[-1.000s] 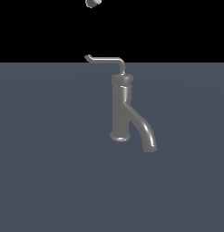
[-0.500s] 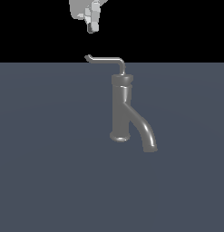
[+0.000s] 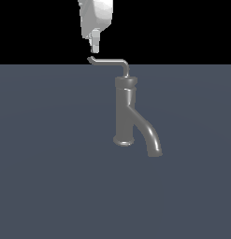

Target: Turn on the faucet by rotating a designated handle.

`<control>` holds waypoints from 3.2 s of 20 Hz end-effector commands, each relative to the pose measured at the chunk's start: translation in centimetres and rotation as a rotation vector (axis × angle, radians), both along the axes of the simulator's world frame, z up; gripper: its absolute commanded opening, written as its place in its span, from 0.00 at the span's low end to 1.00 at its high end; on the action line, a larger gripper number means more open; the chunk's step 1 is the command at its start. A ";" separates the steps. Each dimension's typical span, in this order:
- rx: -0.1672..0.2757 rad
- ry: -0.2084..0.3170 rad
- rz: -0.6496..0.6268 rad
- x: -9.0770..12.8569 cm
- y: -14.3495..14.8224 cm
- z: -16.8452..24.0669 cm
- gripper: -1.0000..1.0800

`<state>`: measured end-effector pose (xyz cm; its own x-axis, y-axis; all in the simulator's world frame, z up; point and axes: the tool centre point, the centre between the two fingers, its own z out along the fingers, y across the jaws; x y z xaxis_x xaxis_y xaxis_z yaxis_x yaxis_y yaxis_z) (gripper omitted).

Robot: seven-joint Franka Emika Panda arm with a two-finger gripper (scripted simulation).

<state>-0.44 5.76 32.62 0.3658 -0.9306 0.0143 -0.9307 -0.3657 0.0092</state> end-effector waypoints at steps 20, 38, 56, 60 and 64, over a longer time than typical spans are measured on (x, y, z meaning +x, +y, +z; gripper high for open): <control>0.016 -0.004 -0.129 1.1 0.5 -2.6 0.00; 0.016 -0.004 -0.130 -4.4 -0.5 -2.6 0.00; 0.017 -0.006 -0.127 -8.2 -4.8 -2.6 0.00; 0.017 -0.005 -0.129 -9.3 -6.3 -2.6 0.00; 0.017 -0.008 -0.112 -9.4 -5.8 -2.6 0.00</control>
